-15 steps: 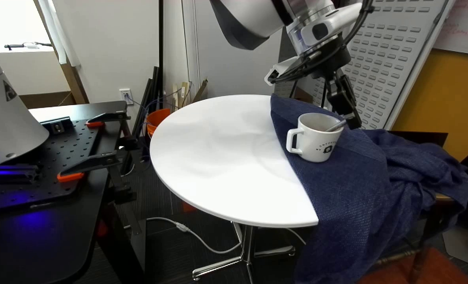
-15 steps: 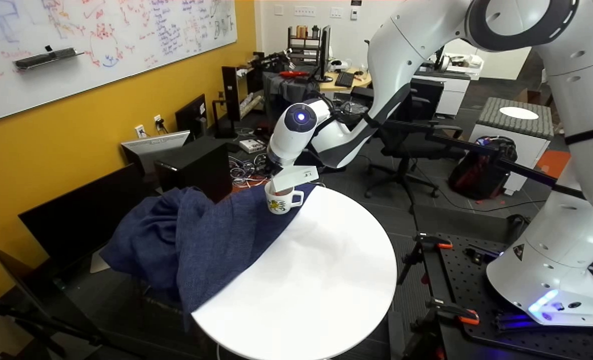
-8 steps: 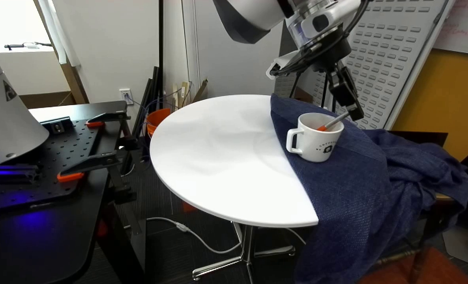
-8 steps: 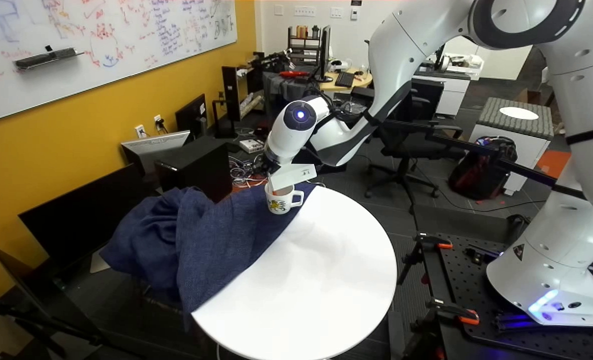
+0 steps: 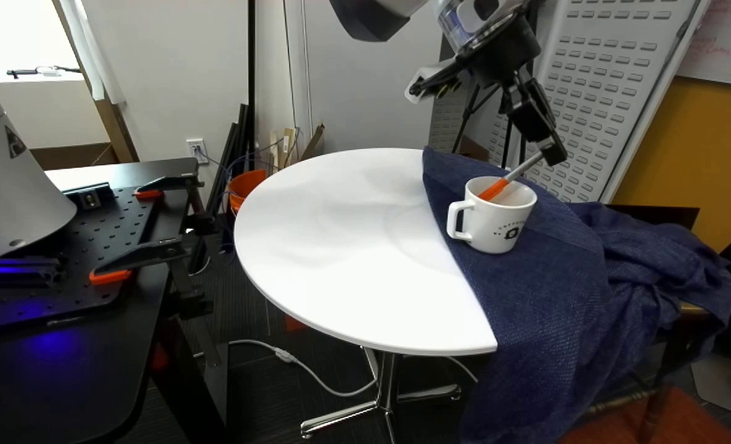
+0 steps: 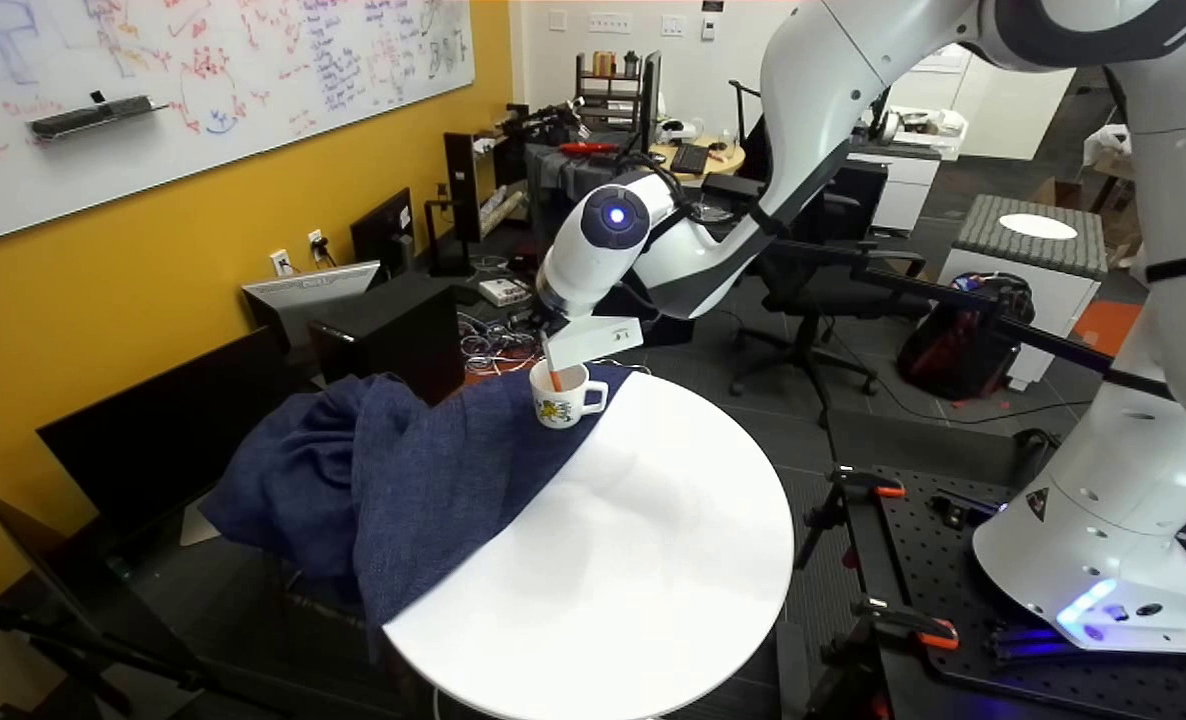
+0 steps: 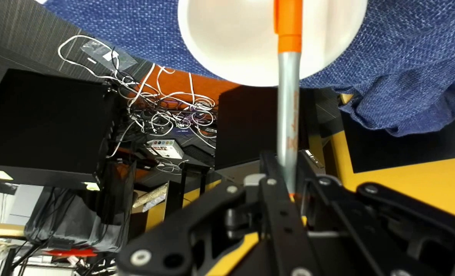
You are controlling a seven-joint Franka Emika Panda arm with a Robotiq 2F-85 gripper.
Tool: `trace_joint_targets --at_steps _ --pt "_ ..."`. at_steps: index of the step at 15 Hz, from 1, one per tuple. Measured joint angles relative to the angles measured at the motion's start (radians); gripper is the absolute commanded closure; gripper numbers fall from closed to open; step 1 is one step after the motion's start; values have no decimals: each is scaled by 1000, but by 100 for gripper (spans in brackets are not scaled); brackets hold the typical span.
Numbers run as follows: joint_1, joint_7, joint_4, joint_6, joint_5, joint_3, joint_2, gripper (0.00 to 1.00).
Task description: Pick the marker from the cup and put it on the table
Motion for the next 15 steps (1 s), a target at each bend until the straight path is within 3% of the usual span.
trace_joint_targets --at_steps 6,8,15 --pt "6 58 -97 -57 -16 0 -112 97" --pt "68 83 -129 -58 -15 -68 -155 97" --pt "206 170 -237 -96 -33 -186 -286 97"
